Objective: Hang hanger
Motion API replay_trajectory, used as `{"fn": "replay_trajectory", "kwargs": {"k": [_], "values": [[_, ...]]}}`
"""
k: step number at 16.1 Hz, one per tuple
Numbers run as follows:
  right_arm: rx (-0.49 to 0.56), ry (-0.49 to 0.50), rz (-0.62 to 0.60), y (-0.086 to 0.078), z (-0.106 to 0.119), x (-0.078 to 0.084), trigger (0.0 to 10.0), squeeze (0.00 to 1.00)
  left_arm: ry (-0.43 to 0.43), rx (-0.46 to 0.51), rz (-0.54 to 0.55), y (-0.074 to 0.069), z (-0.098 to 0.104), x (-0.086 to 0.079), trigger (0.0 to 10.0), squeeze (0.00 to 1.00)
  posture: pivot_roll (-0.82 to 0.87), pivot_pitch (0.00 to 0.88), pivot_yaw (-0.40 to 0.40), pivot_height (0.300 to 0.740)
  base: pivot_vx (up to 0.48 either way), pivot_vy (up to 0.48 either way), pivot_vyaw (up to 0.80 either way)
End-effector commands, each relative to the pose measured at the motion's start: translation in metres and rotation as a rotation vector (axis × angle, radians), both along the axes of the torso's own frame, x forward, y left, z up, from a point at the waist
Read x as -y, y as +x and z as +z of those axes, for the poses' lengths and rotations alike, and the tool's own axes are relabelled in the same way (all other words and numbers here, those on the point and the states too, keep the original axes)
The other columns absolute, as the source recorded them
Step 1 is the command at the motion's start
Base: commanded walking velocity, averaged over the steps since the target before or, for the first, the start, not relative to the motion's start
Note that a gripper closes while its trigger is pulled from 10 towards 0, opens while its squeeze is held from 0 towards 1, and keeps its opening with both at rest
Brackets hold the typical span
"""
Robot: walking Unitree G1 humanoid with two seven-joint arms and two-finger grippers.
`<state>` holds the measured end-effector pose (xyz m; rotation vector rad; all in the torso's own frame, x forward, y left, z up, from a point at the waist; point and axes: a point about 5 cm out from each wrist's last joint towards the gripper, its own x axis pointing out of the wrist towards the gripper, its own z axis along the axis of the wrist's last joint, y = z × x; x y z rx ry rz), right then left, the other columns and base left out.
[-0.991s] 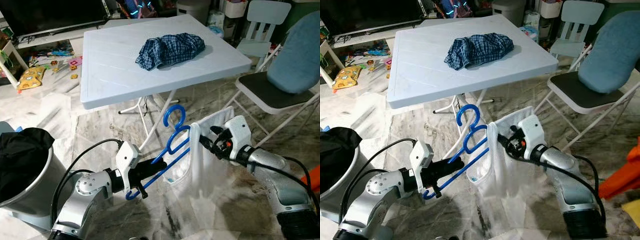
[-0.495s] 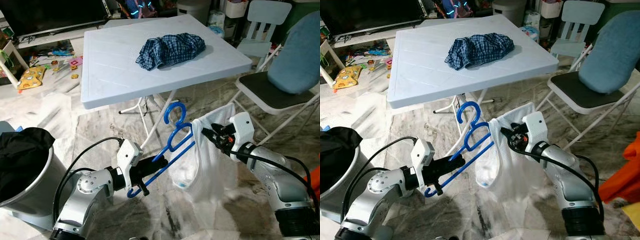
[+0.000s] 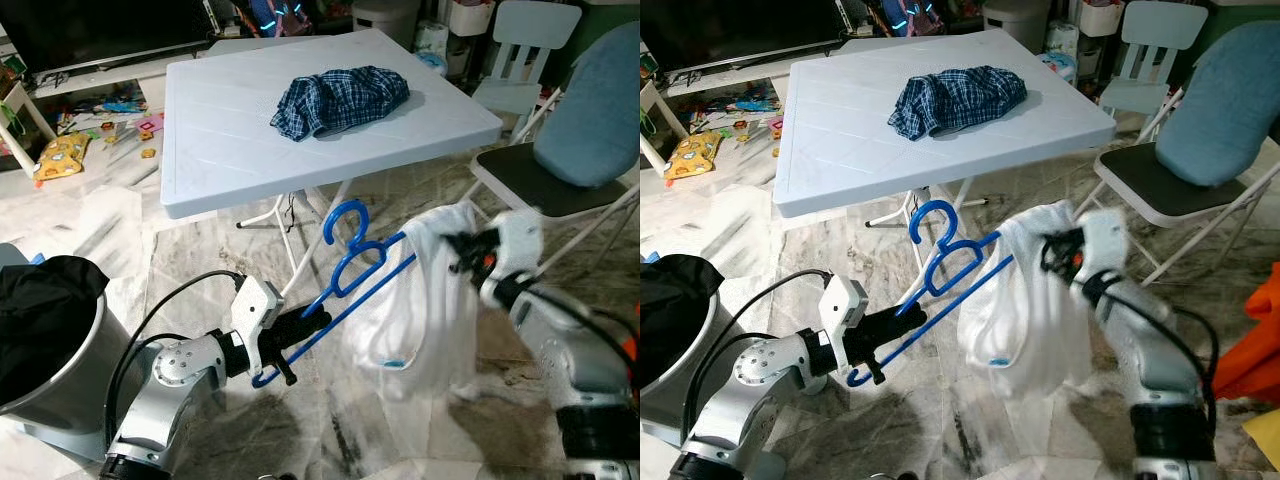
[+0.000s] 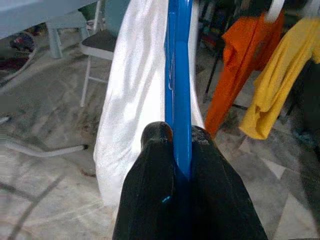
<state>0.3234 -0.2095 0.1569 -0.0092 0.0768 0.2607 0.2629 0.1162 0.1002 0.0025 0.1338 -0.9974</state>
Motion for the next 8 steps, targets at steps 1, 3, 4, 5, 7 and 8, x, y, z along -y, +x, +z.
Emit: {"fn": "replay_trajectory", "kwargs": {"k": [1,3,4,5,7,8], "values": [[0.085,0.022,-0.044,0.006,0.018,0.001,0.0,0.0,0.015,0.044,0.026,0.005,0.006,-0.008,0.0,0.0,-0.18,0.052,0.067,0.74,0.0,0.0,0.0],[0.181,0.045,-0.123,0.014,0.04,0.003,0.0,0.0,0.027,0.027,0.005,-0.003,0.002,-0.011,0.0,0.0,-0.18,0.054,0.069,0.74,0.0,0.0,0.0],[0.202,0.047,-0.142,0.018,0.046,0.002,0.0,0.0,0.037,0.016,-0.006,-0.007,0.0,-0.013,0.0,0.0,-0.18,0.055,0.067,0.74,0.0,0.0,0.0],[0.225,0.057,-0.159,0.023,0.052,-0.001,0.0,0.0,0.059,0.001,-0.025,-0.014,-0.004,-0.016,0.0,0.0,-0.18,0.055,0.064,0.74,0.0,0.0,0.0],[0.239,0.032,-0.183,0.029,0.054,-0.006,0.0,0.0,0.081,0.004,-0.031,-0.018,-0.006,-0.019,0.0,0.0,-0.17,0.053,0.057,0.74,0.0,0.0,0.0],[0.234,-0.002,-0.216,0.032,0.052,-0.005,0.0,0.0,0.08,0.011,-0.028,-0.019,-0.004,-0.021,0.0,0.0,-0.17,0.052,0.054,0.74,0.0,0.0,0.0]]}}
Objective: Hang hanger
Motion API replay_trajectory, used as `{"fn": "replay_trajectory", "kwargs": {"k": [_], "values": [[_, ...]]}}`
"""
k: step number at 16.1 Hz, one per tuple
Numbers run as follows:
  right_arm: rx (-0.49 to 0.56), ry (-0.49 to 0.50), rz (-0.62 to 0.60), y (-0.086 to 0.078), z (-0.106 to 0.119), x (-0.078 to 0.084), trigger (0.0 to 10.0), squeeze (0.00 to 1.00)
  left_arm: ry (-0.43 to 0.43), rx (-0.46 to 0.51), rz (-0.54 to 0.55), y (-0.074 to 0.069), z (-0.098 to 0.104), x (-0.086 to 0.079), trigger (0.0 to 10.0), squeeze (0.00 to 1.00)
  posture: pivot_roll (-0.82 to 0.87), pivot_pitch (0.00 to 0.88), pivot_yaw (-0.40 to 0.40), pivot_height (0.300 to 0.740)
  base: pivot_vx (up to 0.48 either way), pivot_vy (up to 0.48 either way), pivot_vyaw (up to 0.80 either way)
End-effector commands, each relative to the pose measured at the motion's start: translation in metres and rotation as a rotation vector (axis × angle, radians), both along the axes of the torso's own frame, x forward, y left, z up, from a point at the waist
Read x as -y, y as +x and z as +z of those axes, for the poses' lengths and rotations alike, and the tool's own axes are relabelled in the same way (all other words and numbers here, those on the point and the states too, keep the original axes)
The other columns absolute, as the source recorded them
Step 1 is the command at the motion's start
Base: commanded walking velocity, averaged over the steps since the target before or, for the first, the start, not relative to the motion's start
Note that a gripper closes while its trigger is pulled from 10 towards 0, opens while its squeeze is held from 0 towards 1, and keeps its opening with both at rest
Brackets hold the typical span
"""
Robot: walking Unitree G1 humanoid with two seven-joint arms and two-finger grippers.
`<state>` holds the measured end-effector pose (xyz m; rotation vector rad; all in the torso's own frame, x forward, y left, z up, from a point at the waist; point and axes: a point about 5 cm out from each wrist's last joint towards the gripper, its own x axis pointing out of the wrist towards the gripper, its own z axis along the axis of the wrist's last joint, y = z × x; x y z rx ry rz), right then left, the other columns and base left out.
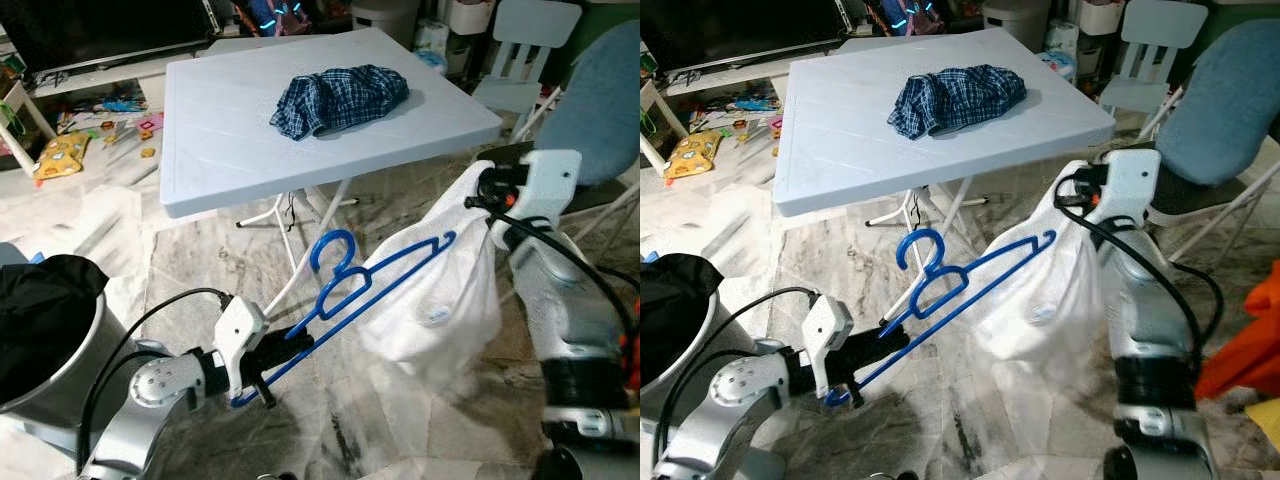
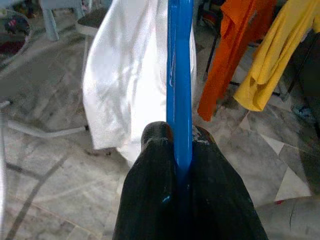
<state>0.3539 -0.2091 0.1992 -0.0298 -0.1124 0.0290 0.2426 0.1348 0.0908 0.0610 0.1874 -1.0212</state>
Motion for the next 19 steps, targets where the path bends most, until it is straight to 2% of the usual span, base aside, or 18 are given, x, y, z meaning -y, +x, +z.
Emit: {"fn": "replay_trajectory", "kwargs": {"k": [1,2,3,4,6,7,8,11,12,13,14,15,17,19], "values": [[0.008,-0.024,-0.039,0.005,0.005,-0.001,0.0,0.0,0.005,0.036,0.003,-0.001,0.008,-0.004,0.0,0.0,-0.16,0.052,0.053,0.74,0.0,0.0,0.0],[-0.05,0.008,-0.119,0.009,-0.002,0.006,0.0,0.0,0.004,0.041,0.005,-0.004,0.009,-0.007,0.0,0.0,-0.16,0.053,0.053,0.74,0.0,0.0,0.0],[-0.088,0.086,-0.195,0.011,-0.006,0.014,0.0,0.0,-0.012,0.025,-0.009,-0.008,0.012,-0.009,0.0,0.0,-0.16,0.055,0.051,0.74,0.0,0.0,0.0],[-0.104,0.12,-0.221,0.011,-0.009,0.017,0.0,0.0,-0.012,0.022,-0.016,-0.011,0.013,-0.01,0.0,0.0,-0.16,0.054,0.05,0.74,0.0,0.0,0.0],[-0.12,0.09,-0.23,0.01,-0.014,0.021,0.0,0.0,-0.061,0.026,0.04,-0.007,0.018,-0.013,0.0,0.0,-0.16,0.053,0.048,0.74,0.0,0.0,0.0],[-0.145,0.061,-0.25,0.003,-0.023,0.027,0.0,0.0,-0.145,0.054,0.16,0.002,0.03,-0.017,0.0,0.0,-0.16,0.052,0.045,0.74,0.0,0.0,0.0],[-0.148,0.061,-0.252,0.001,-0.025,0.029,0.0,0.0,-0.161,0.065,0.191,0.004,0.032,-0.019,0.0,0.0,-0.16,0.052,0.045,0.74,0.0,0.0,0.0],[-0.141,0.048,-0.205,-0.007,-0.032,0.032,0.0,0.0,-0.222,0.099,0.466,0.012,0.032,-0.026,0.0,0.0,-0.15,0.05,0.043,0.74,0.0,0.0,0.0],[-0.1,0.037,-0.08,-0.017,-0.032,0.02,0.0,0.0,-0.186,0.119,0.677,0.013,0.025,-0.027,5.1,0.0,-0.16,0.049,0.046,0.74,0.0,0.0,0.0],[-0.1,0.037,-0.08,-0.017,-0.032,0.02,0.0,0.0,-0.186,0.119,0.677,0.013,0.025,-0.027,5.1,0.0,-0.16,0.049,0.046,0.74,0.0,0.0,0.0],[-0.069,0.041,0.019,-0.025,-0.03,0.009,0.0,0.0,-0.161,0.125,0.767,0.012,0.022,-0.023,10.0,0.0,-0.16,0.044,0.047,0.74,0.0,0.0,0.0],[-0.033,0.04,0.096,-0.03,-0.027,0.0,0.0,0.0,-0.145,0.126,0.791,0.011,0.021,-0.017,10.0,0.0,-0.16,0.042,0.049,0.74,0.0,0.0,0.0],[0.036,0.11,0.201,-0.036,-0.015,-0.012,0.0,0.0,-0.152,0.131,0.809,0.012,0.023,-0.012,10.0,0.0,-0.16,0.032,0.057,0.74,0.0,0.0,0.0],[0.071,0.119,0.247,-0.039,-0.008,-0.02,0.0,0.0,-0.165,0.151,0.83,0.015,0.027,-0.012,10.0,0.0,-0.16,0.027,0.059,0.74,0.0,0.0,0.0]]}}
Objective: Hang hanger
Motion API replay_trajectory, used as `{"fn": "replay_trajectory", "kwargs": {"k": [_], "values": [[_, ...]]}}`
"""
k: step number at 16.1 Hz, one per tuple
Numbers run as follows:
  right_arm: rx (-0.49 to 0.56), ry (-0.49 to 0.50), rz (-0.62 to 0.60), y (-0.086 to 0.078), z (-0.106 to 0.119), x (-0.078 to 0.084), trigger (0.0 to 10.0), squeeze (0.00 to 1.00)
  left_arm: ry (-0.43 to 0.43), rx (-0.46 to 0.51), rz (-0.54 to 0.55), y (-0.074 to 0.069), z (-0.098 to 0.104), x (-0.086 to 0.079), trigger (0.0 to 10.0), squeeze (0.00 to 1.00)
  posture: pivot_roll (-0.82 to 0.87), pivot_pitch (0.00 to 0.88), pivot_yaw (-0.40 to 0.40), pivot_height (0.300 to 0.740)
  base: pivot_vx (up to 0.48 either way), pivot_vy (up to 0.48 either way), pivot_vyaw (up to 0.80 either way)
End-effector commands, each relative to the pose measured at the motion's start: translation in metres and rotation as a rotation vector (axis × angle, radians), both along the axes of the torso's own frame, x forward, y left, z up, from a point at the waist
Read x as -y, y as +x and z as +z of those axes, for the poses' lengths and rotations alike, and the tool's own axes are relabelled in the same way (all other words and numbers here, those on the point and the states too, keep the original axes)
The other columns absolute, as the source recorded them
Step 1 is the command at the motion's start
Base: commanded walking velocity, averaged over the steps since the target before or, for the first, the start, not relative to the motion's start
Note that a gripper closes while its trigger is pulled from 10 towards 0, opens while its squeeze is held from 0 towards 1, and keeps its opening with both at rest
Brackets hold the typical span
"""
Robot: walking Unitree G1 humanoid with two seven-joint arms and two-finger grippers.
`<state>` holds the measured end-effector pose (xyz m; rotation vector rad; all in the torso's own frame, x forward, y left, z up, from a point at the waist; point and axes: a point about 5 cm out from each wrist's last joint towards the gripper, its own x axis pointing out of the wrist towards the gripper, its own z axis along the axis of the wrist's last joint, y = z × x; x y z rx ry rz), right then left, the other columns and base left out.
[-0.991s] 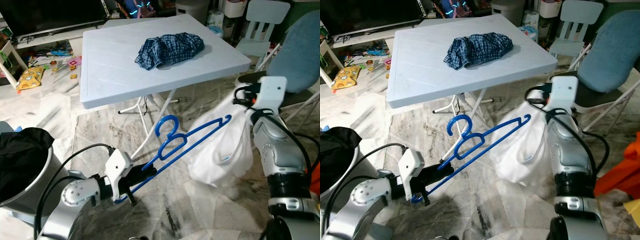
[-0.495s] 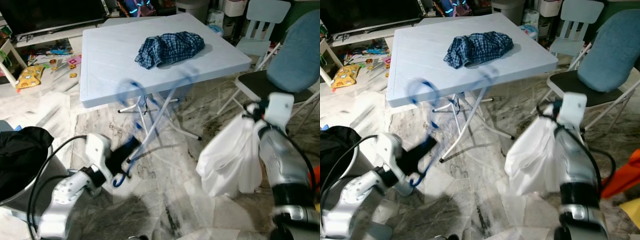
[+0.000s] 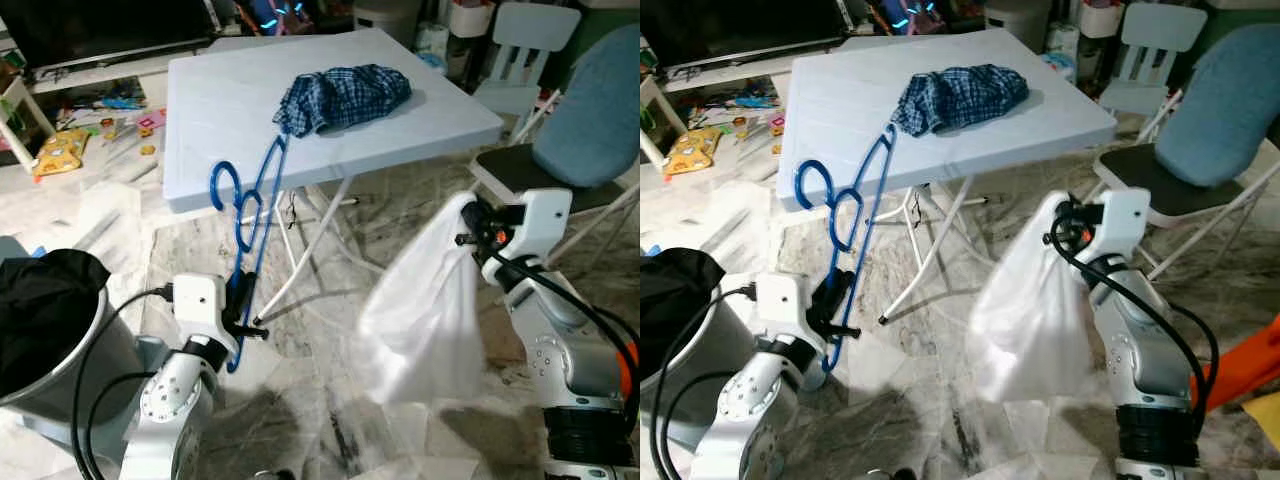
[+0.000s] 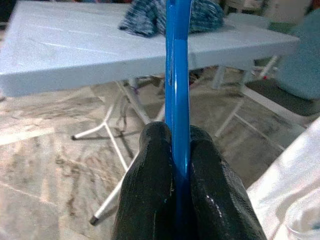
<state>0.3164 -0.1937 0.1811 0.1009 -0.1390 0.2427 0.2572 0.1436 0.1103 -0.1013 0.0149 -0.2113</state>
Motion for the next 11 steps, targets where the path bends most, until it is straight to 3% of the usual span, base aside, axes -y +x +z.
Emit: {"fn": "replay_trajectory", "kwargs": {"k": [1,7,11], "values": [[0.061,0.003,0.035,-0.002,0.012,-0.007,0.0,0.0,0.01,0.045,0.025,0.002,0.009,-0.003,10.0,0.0,-0.16,0.027,0.06,0.74,0.0,0.0,0.0],[0.099,0.031,0.111,-0.006,0.022,-0.018,0.0,0.0,0.004,0.062,0.069,0.009,0.014,-0.001,10.0,0.0,-0.15,0.016,0.056,0.74,0.0,0.0,0.0],[0.1,0.017,0.148,-0.006,0.02,-0.026,0.0,0.0,-0.003,0.071,0.086,0.01,0.015,0.0,10.0,0.0,-0.14,0.01,0.052,0.74,0.247,0.0,0.0]]}}
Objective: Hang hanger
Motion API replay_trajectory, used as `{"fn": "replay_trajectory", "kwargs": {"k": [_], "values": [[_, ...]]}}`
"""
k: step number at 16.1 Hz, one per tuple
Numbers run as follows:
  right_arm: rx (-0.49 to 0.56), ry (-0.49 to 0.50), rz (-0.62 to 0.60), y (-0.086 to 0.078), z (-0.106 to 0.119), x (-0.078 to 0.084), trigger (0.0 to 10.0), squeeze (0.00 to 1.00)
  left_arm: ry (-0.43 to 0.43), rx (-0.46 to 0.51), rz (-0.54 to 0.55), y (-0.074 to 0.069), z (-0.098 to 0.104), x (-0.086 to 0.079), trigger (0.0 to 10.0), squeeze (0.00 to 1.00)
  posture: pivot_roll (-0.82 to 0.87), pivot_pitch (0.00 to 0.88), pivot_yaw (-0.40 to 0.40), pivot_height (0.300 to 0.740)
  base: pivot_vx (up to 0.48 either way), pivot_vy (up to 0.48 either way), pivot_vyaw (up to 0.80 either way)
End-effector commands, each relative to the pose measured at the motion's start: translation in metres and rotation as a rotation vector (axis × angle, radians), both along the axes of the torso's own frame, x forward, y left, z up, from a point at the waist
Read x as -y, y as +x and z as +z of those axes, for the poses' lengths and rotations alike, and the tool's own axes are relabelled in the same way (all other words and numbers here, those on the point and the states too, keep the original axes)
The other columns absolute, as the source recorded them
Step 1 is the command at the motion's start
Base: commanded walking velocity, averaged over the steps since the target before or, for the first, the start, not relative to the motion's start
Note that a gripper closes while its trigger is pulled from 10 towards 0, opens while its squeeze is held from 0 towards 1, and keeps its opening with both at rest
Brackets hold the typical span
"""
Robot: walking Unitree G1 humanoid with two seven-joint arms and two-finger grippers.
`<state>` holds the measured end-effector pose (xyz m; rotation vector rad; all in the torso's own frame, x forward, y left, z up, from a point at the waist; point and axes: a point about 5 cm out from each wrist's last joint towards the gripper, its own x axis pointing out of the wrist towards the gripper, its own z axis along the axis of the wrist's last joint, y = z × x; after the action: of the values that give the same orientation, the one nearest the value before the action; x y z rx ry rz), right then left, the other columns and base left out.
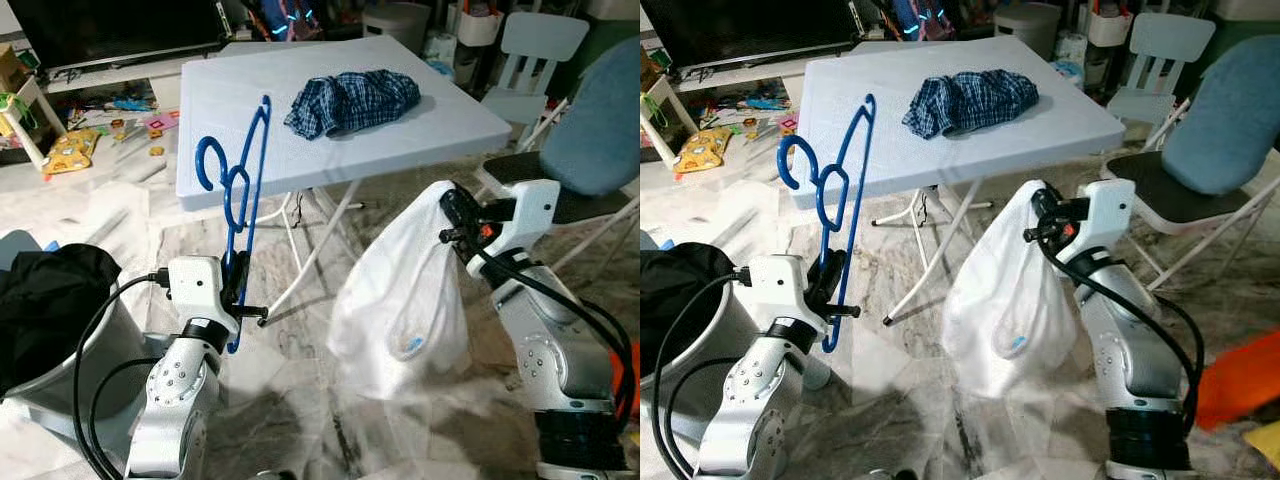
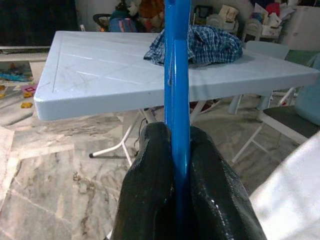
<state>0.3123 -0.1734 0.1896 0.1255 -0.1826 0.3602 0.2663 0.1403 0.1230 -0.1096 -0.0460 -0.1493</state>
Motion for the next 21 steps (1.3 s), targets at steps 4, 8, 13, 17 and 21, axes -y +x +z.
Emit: {"fn": "replay_trajectory", "kwargs": {"k": [4,8,13,17,21], "values": [[0.074,-0.002,0.015,0.001,0.013,-0.009,0.0,0.0,0.006,0.031,0.028,0.004,0.007,-0.004,10.0,0.0,-0.14,0.004,0.053,0.74,0.294,0.0,0.0],[0.065,0.0,-0.011,-0.004,0.006,-0.011,0.0,0.0,0.011,0.046,0.034,0.002,0.013,-0.009,10.0,0.0,-0.12,0.0,0.076,0.74,0.324,0.0,0.0],[0.08,0.018,-0.005,-0.004,0.006,-0.019,0.0,0.0,0.021,0.071,0.031,0.005,0.024,-0.008,10.0,0.0,-0.08,0.0,0.068,0.74,0.36,0.0,0.0],[0.102,0.042,0.042,0.007,0.01,-0.039,0.0,0.0,0.025,0.079,0.085,0.004,0.025,-0.016,10.0,0.0,-0.06,0.0,0.051,0.74,0.368,0.0,0.0],[0.139,0.02,0.053,0.008,0.013,-0.046,0.0,0.0,0.016,0.088,0.086,0.011,0.028,-0.012,10.0,0.0,-0.08,0.0,0.056,0.74,0.367,0.0,0.32]]}}
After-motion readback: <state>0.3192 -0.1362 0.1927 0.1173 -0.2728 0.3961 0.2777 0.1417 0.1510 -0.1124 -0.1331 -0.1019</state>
